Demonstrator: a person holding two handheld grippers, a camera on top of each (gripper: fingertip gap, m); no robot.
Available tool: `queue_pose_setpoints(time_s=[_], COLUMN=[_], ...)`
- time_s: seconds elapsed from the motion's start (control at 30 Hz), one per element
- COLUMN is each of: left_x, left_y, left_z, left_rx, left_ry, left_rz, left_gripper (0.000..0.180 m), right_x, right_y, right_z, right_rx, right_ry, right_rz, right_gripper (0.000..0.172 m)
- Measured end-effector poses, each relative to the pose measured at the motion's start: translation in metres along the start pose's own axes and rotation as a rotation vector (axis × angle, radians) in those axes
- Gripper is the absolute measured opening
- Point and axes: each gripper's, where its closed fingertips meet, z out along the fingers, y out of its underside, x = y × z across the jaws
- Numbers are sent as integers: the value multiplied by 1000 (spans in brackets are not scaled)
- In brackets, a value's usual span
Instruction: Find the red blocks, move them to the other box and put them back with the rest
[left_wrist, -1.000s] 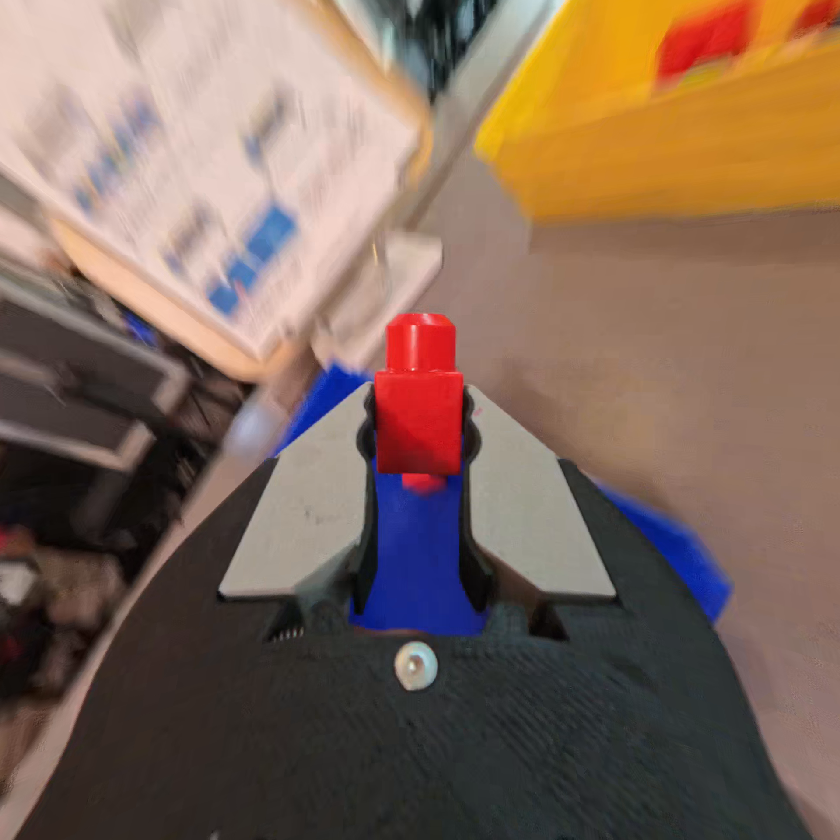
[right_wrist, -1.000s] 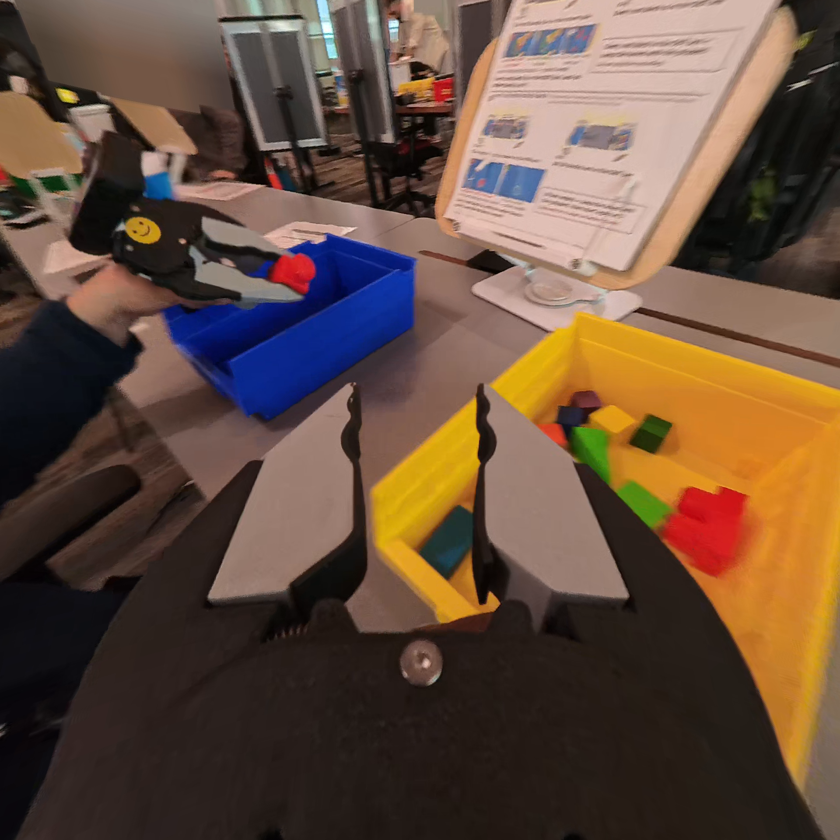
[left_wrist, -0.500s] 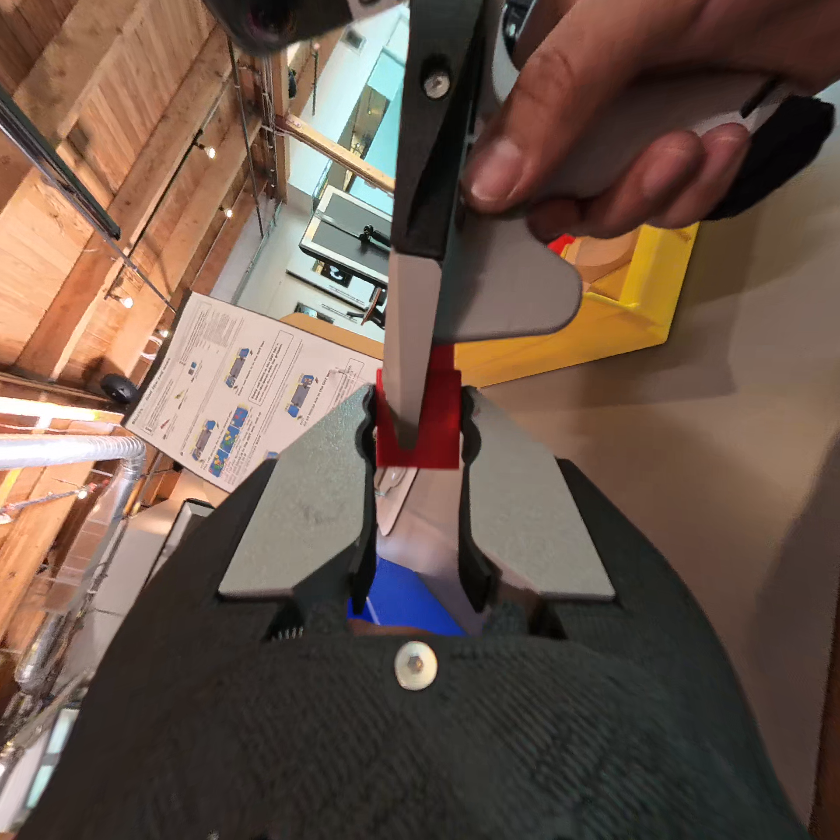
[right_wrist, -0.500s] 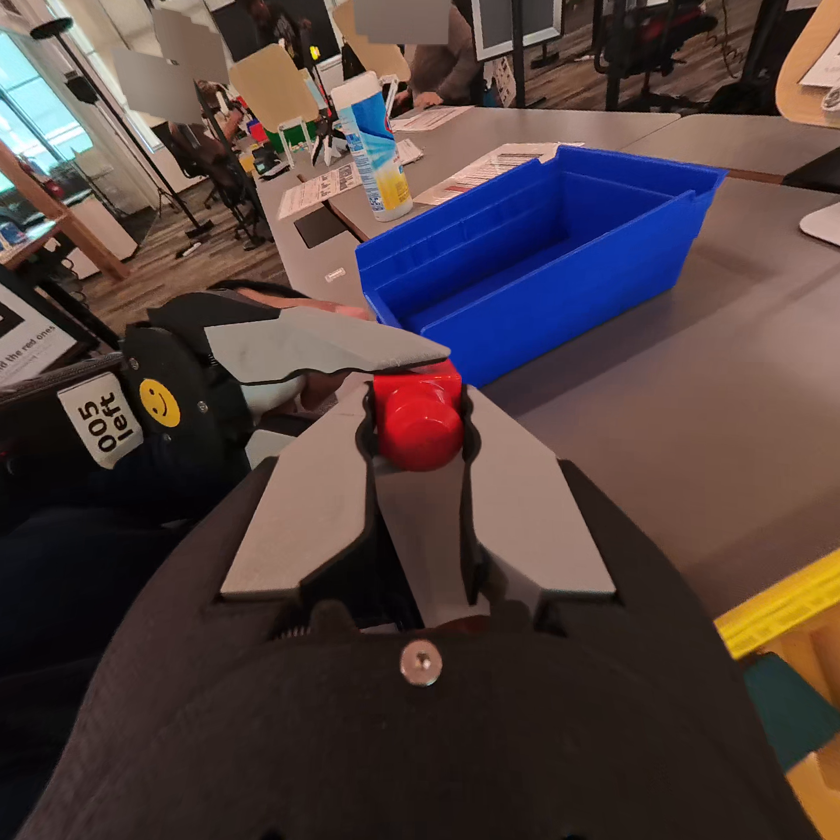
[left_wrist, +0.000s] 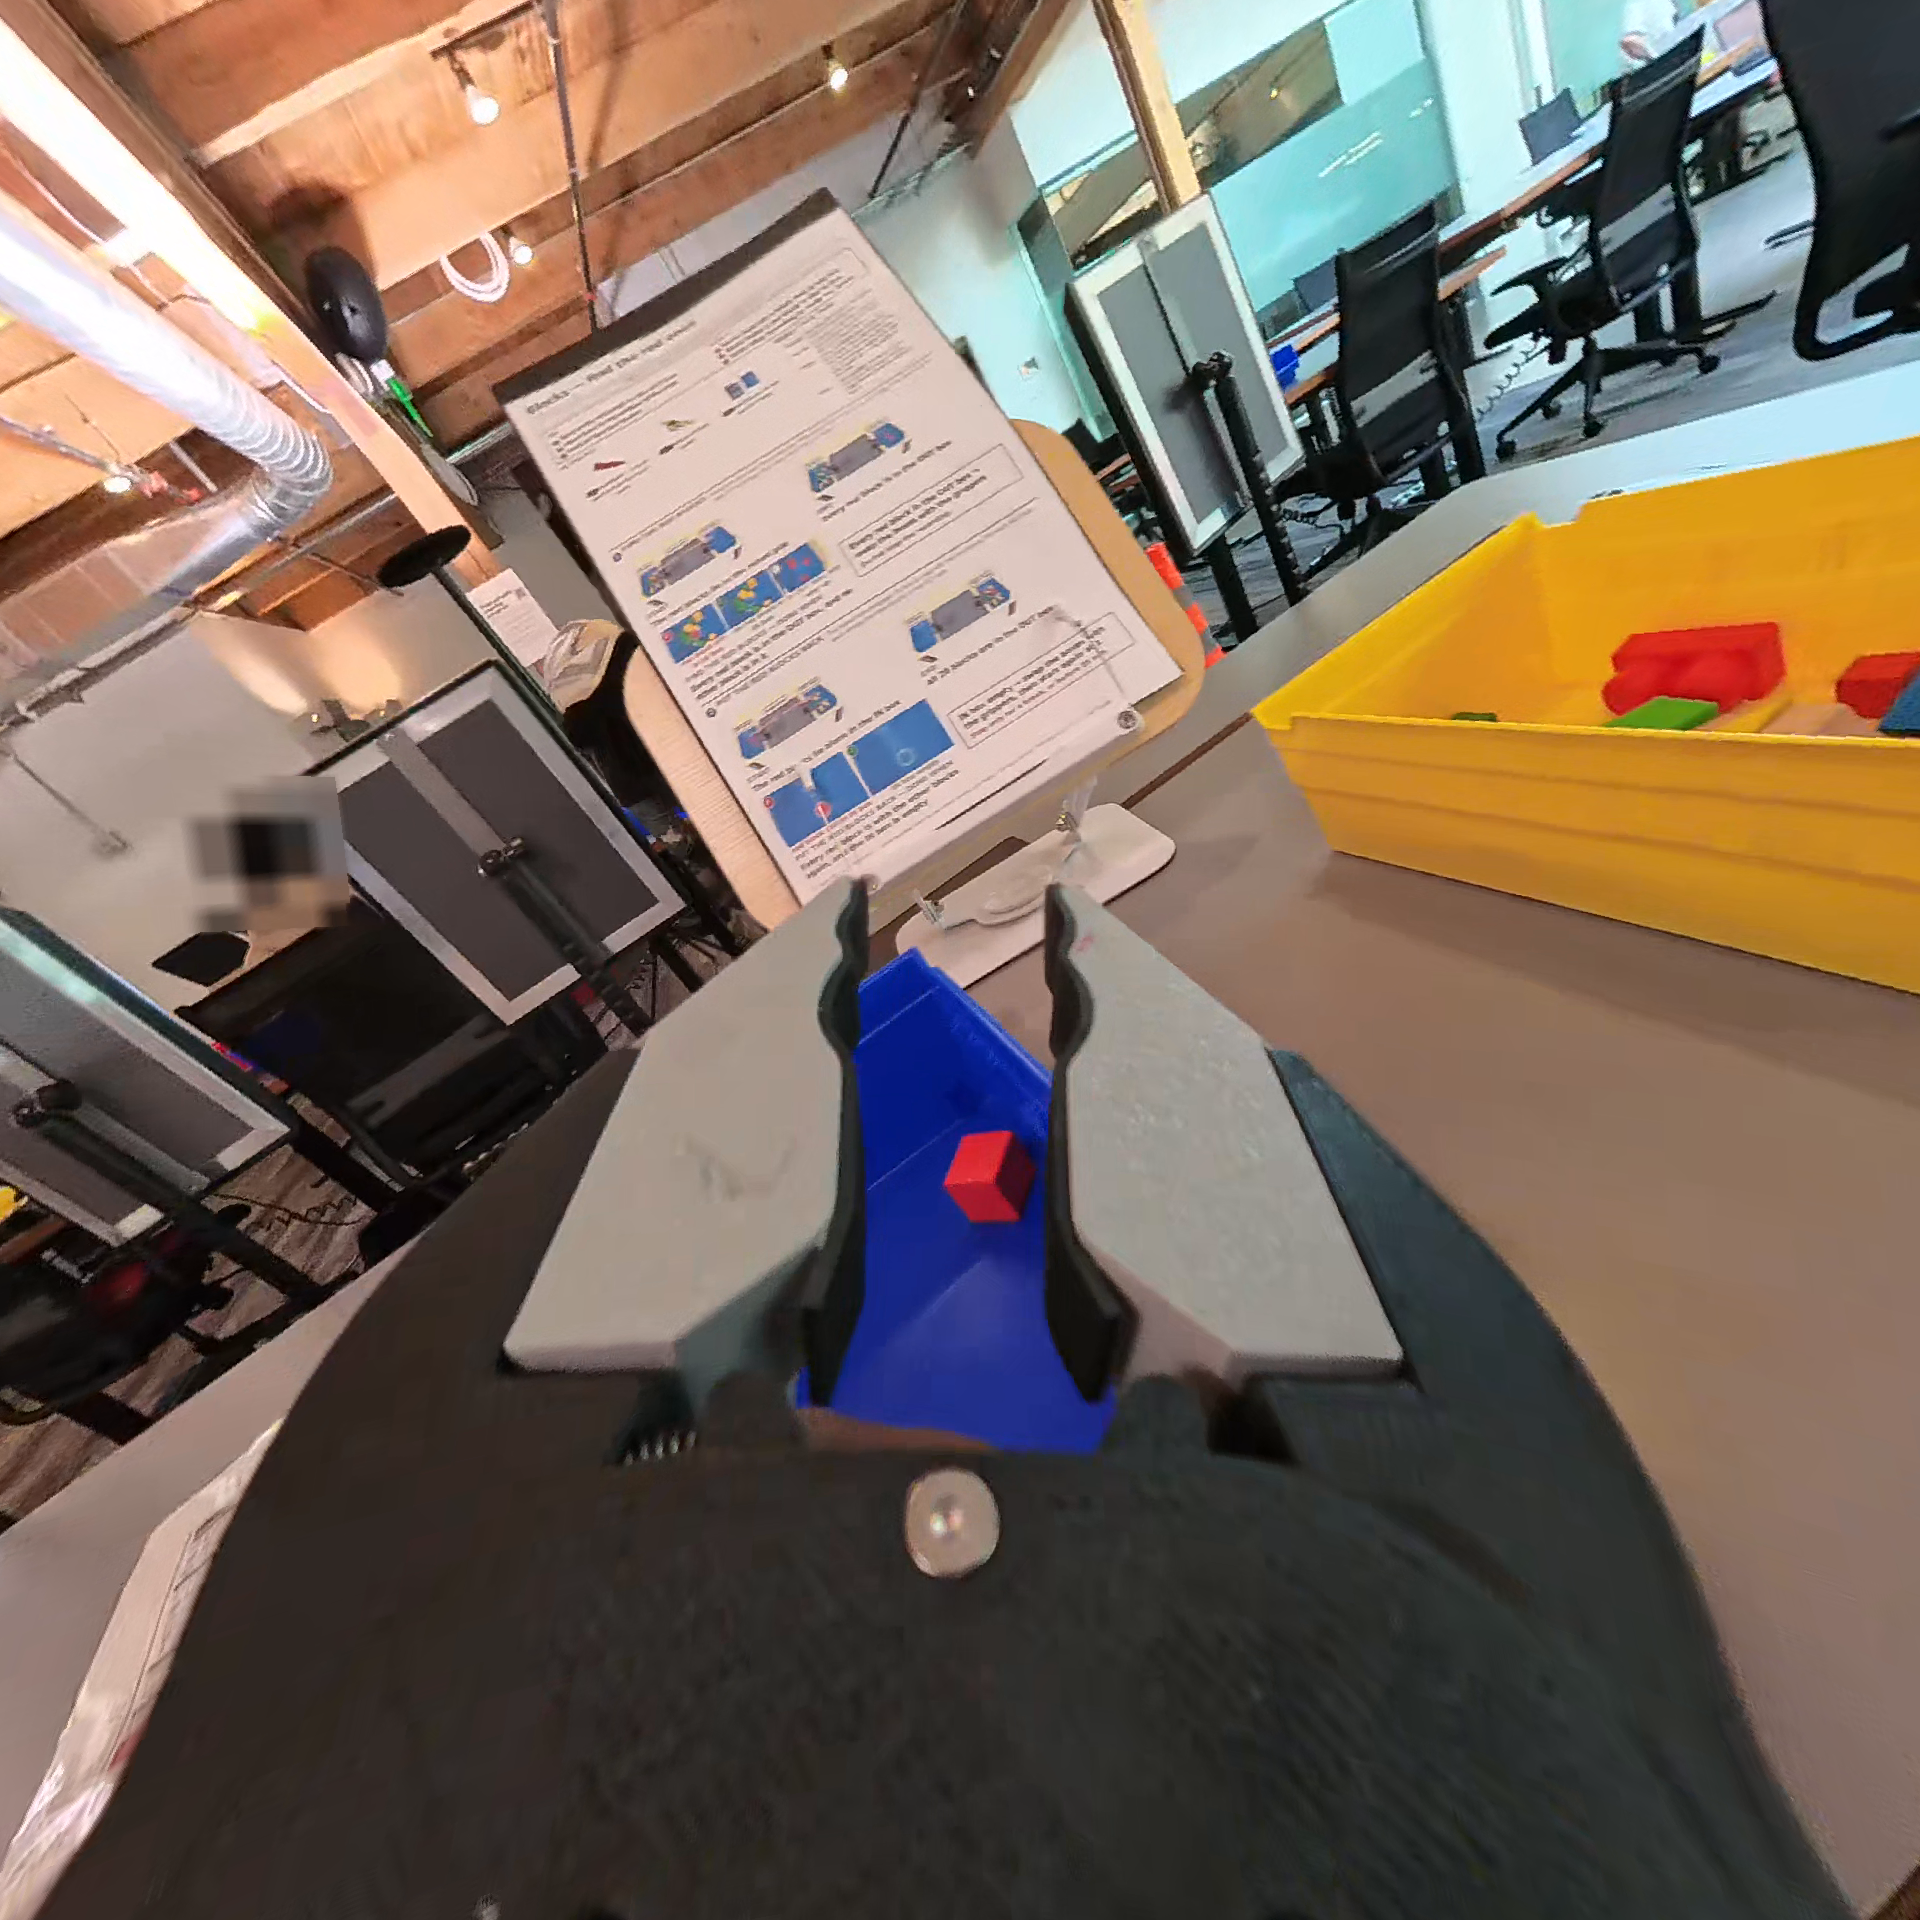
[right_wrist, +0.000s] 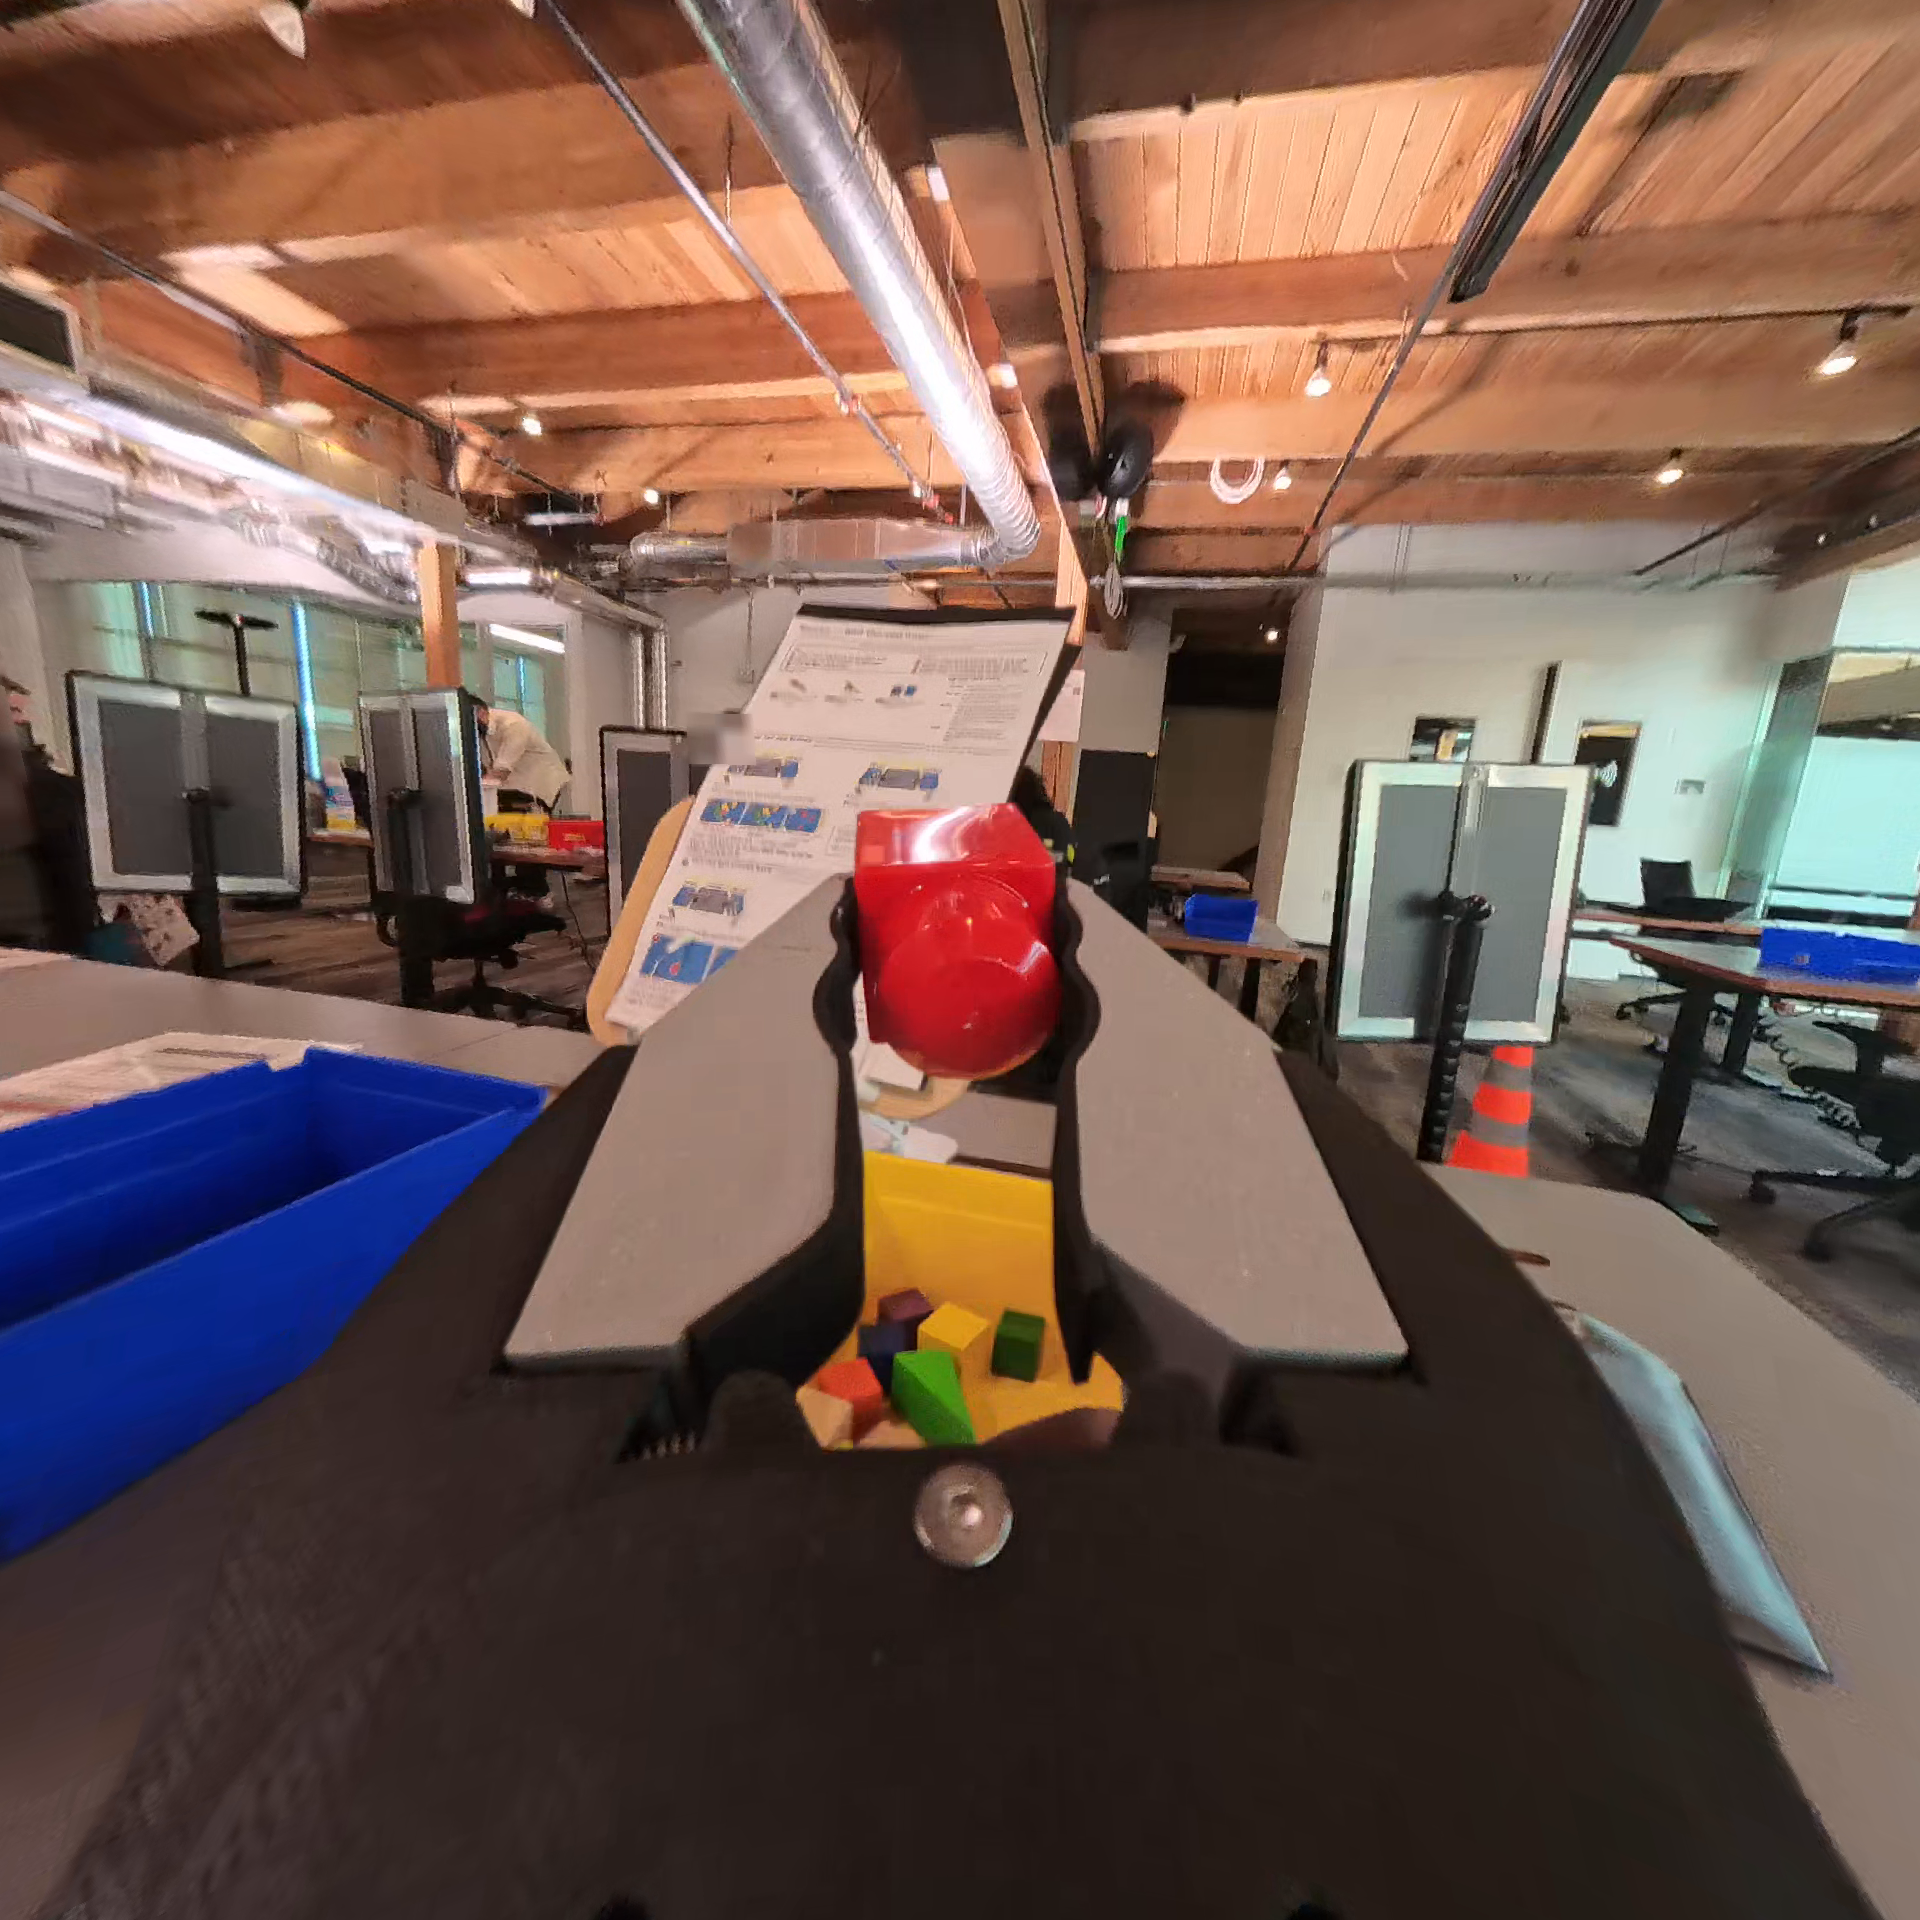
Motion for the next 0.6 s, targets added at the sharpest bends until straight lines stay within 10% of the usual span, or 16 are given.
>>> queue_pose_setpoints(time_s=[0.13,0.2,0.4,0.6], left_x=[-2,-2,-4,-6], left_y=[13,30,70,104], left_z=[2,4,9,13], left_rx=[-65,-140,-291,-399], left_ry=[25,38,115,185], left_rz=[-38,-59,-146,-198], left_gripper=[36,39,47,48], right_x=[28,34,29,38], right_y=[96,140,86,95], right_z=[23,21,19,7], right_rx=[-424,-642,-397,-489], right_ry=[105,110,84,73], right_rz=[-12,-8,42,66], right_gripper=[37,75,67,73])
